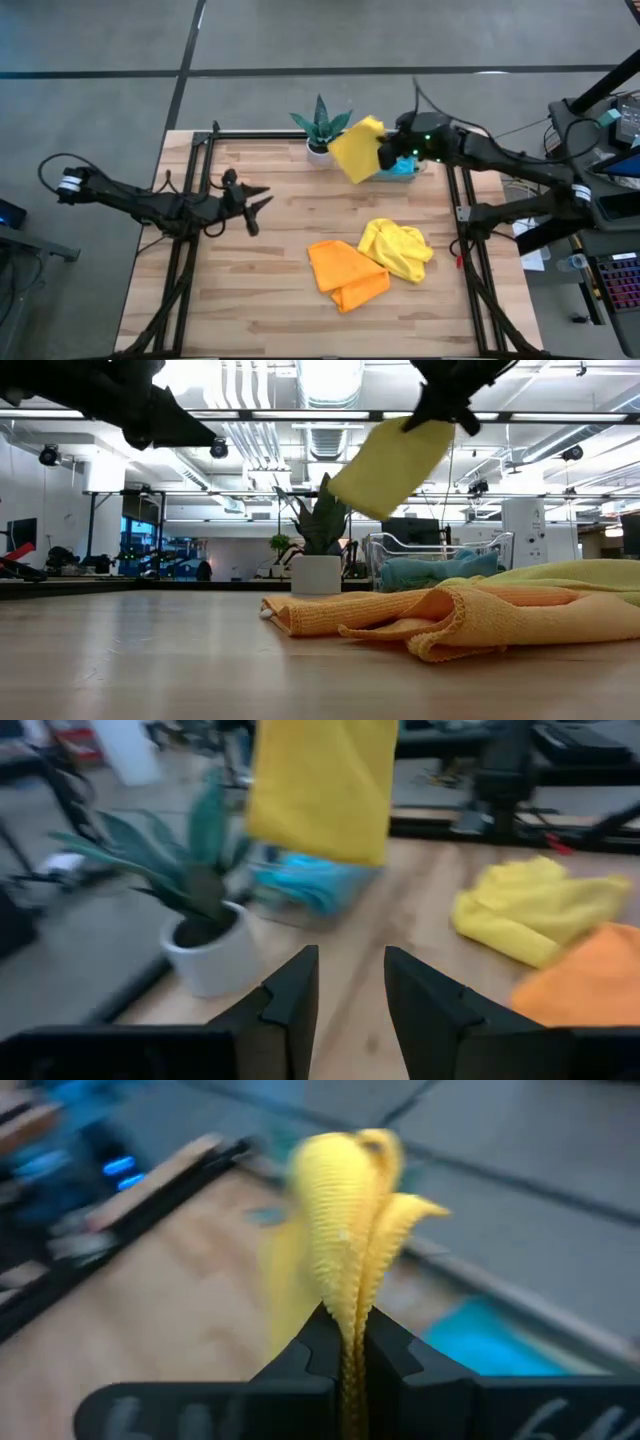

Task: Fold microfiber towels
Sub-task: Put the left yellow microfiber towel into the transparent bin

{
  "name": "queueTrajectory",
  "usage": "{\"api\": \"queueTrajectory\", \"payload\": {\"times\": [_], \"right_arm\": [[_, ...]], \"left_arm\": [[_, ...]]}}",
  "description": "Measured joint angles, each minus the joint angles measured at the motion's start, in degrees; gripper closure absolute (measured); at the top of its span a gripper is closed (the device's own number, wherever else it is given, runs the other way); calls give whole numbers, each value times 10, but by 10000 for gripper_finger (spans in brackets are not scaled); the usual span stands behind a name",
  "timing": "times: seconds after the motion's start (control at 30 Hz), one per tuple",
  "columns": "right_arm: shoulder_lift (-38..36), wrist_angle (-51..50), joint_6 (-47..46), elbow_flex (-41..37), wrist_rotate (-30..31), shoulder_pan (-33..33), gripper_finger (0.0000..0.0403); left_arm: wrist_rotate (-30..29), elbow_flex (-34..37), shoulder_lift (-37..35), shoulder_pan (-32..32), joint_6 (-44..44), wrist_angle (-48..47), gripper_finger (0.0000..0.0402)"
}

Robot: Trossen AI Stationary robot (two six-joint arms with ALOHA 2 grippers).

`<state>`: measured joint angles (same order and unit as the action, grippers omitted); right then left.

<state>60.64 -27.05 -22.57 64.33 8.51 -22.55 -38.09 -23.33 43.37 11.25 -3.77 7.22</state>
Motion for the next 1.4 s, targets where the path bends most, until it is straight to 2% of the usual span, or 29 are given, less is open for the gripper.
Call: {"api": "queueTrajectory", "payload": {"times": [0.07, 0.13, 0.3, 0.43, 0.8, 0.97, 1.4], "right_arm": [[-12, -12, 0, -7, 50, -10, 394], [-15, -14, -2, -20, 75, -20, 394], [-2, -13, -20, -58, 83, -45, 394], [20, -9, -28, -80, 114, -64, 394], [100, -24, -46, -86, 151, -109, 394], [114, -63, -80, -86, 216, -108, 394], [158, -104, -159, -86, 213, -103, 392]], "left_arm": [[-16, 0, -8, 0, 18, 1, 299], [-21, 0, -14, 0, 32, 0, 299], [-29, 0, -19, 0, 42, 1, 299], [-29, 0, -18, 0, 47, 0, 299], [-30, -2, -19, 0, 77, 18, 299], [-48, -7, -24, 0, 94, 23, 299], [-53, -5, -22, 0, 104, 29, 299]]}}
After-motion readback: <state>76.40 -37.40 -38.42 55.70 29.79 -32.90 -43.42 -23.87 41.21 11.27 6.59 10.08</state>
